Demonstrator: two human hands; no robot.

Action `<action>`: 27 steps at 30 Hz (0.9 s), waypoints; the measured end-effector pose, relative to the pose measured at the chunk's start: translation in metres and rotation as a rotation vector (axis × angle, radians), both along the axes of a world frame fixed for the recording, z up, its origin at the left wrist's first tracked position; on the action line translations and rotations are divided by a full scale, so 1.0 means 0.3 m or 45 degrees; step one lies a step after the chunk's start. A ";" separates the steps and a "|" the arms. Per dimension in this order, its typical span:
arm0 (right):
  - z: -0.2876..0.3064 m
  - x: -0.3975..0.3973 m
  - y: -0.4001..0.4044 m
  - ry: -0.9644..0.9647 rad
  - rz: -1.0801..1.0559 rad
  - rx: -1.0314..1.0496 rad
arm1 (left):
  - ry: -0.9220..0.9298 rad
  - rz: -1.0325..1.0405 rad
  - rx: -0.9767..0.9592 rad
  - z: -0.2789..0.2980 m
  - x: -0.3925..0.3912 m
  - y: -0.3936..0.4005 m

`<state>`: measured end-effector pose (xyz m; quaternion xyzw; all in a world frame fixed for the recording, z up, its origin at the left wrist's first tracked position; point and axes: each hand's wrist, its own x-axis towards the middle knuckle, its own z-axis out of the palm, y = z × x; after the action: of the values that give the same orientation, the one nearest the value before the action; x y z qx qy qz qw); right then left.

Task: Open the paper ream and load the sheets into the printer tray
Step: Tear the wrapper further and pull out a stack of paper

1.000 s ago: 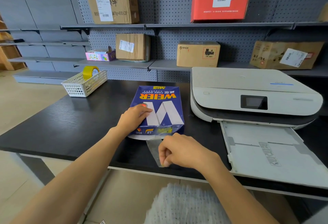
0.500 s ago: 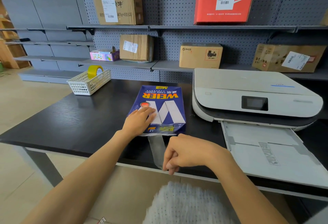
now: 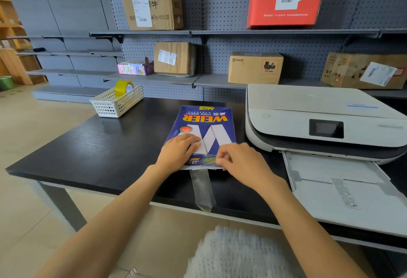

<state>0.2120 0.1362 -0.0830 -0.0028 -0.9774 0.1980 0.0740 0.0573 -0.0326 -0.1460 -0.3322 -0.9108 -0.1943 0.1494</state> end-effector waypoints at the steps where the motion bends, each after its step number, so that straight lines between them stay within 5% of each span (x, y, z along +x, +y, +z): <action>1: -0.011 -0.023 -0.001 0.056 -0.037 -0.003 | 0.014 -0.023 0.003 0.001 0.004 -0.004; 10: -0.140 -0.099 -0.026 0.042 -0.060 0.075 | 0.091 -0.195 -0.149 -0.030 0.025 -0.091; 27: -0.182 -0.075 -0.015 0.338 -0.132 0.266 | 0.220 -0.186 -0.050 -0.053 0.061 -0.169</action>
<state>0.1896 0.1316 -0.1377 -0.0194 -0.9729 0.0900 0.2123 0.0757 -0.0832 -0.1618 -0.4161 -0.8716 -0.1572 0.2064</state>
